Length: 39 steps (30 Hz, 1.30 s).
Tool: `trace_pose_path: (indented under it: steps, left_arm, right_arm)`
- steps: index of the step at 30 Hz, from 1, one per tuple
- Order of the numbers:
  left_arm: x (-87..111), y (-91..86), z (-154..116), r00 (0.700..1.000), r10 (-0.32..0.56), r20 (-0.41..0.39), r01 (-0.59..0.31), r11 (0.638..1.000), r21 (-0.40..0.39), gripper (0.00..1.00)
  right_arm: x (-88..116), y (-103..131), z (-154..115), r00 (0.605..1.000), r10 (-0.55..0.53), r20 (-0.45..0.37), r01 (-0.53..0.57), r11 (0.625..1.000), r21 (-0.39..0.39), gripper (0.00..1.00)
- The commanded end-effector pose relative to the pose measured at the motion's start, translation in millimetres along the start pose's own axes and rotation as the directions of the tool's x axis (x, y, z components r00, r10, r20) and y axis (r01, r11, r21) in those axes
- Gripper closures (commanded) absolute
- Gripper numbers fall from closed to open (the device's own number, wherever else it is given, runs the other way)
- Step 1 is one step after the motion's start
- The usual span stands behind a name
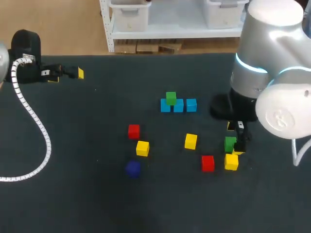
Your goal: Place the blue cubes, place green cubes on the blue cubes, place the yellow cubes on the green cubes, then place the red cubes on the yellow cubes, and place purple cube on the red cubes.
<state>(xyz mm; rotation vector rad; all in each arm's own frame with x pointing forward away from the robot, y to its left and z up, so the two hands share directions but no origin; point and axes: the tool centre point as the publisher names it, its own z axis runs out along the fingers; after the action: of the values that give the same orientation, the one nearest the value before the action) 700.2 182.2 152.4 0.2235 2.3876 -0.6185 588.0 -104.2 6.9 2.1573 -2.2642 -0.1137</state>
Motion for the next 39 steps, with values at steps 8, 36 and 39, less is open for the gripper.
trace_pose_path:
  steps: [8,36,39]
  left_arm:
    - [1.2,2.3,-0.3,1.000,0.002,0.006,-0.002,1.000,0.011,0.00]
    - [1.2,2.3,-0.3,1.000,0.002,0.006,-0.002,1.000,0.011,0.00]
    - [1.2,2.3,-0.3,1.000,0.002,0.006,-0.002,1.000,0.011,0.00]
  right_arm:
    - [-0.6,1.0,16.6,1.000,0.020,0.004,-0.020,1.000,0.005,0.35]
    - [-12.3,-52.8,-36.2,0.997,0.077,0.032,-0.078,0.997,0.027,1.00]
    - [-22.4,-63.0,-45.1,0.998,0.059,0.039,-0.060,0.998,0.029,1.00]
